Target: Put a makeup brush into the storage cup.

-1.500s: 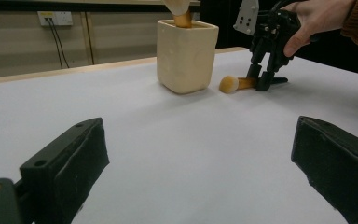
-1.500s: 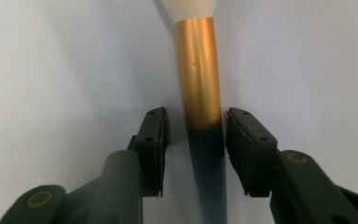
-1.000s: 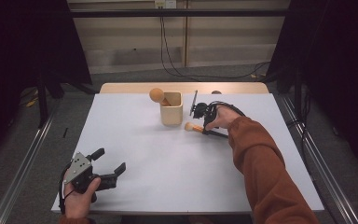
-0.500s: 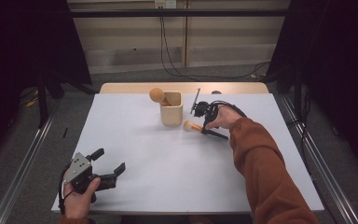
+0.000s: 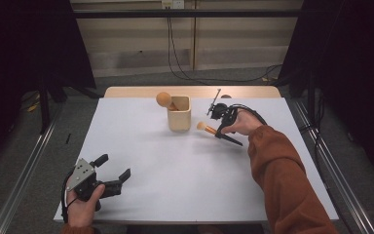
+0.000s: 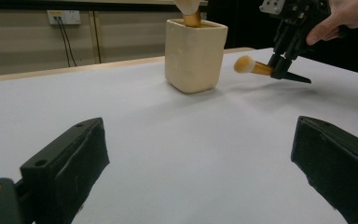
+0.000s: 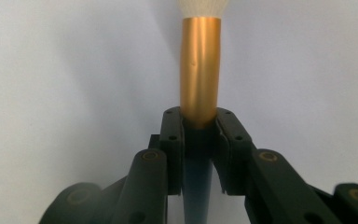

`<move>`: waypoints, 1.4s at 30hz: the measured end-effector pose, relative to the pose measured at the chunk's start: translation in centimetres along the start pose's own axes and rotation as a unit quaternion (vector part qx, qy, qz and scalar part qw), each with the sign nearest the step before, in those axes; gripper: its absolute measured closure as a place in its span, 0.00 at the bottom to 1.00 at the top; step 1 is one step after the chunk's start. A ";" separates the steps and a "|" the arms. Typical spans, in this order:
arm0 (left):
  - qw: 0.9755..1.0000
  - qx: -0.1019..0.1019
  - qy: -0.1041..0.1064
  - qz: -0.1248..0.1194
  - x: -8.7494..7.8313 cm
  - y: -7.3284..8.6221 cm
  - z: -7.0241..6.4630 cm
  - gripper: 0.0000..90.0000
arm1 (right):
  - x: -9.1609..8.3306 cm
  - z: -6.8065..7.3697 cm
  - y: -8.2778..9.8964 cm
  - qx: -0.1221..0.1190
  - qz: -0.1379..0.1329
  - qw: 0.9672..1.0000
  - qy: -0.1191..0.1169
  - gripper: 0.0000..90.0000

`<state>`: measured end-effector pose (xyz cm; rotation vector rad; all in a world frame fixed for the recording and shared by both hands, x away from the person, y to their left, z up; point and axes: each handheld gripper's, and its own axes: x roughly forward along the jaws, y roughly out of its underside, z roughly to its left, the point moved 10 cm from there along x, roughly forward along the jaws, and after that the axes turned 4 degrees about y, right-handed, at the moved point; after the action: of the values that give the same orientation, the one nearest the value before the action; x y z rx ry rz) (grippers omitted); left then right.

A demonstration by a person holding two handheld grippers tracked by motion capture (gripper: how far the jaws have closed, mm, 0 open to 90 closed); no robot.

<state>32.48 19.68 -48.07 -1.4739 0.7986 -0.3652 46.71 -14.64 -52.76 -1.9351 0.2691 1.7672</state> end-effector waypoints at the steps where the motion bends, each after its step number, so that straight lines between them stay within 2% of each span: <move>1: 1.000 0.000 0.000 0.000 0.0 0.0 0.0 0.04 | -0.1 0.0 0.1 0.009 -0.003 1.000 -0.002 0.84; 4: 1.000 0.002 0.000 0.001 0.0 0.0 0.0 0.04 | -0.5 0.0 0.2 0.015 -0.013 1.000 -0.001 0.83; 6: 1.000 0.000 -0.001 0.001 0.0 0.0 0.0 0.04 | -0.8 -0.2 0.0 0.026 -0.029 0.999 0.006 0.83; 9: 1.000 0.000 -0.001 0.000 -0.1 0.0 0.0 0.04 | -1.3 -0.3 0.0 0.049 -0.049 0.998 0.008 0.83; 16: 1.000 0.002 -0.001 0.005 0.1 0.2 0.0 0.04 | -1.8 -0.7 0.3 0.077 -0.084 0.993 0.018 0.83; 22: 1.000 0.000 -0.001 0.004 0.0 0.1 0.0 0.04 | -2.8 -0.6 0.0 0.103 -0.123 0.987 0.017 0.83; 25: 1.000 0.003 -0.003 0.004 0.0 0.1 0.1 0.04 | -2.7 -0.5 0.0 0.116 -0.140 0.983 0.016 0.83; 32: 1.000 0.004 -0.005 0.005 0.0 0.1 0.1 0.04 | -3.0 -0.7 0.1 0.131 -0.174 0.975 0.032 0.84; 35: 1.000 0.006 -0.005 0.007 0.1 0.2 0.1 0.04 | -3.6 -0.9 0.0 0.139 -0.195 0.970 0.035 0.83; 40: 1.000 0.007 -0.006 0.006 0.0 0.1 0.1 0.04 | -4.3 -1.0 -0.1 0.144 -0.218 0.964 0.049 0.83; 42: 1.000 0.007 -0.006 0.006 0.0 0.1 0.2 0.04 | -4.4 -0.9 -0.3 0.150 -0.230 0.961 0.044 0.83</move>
<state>32.53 19.83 -48.19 -1.4563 0.7927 -0.3520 47.02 -15.69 -48.37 -1.6909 0.0967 1.2609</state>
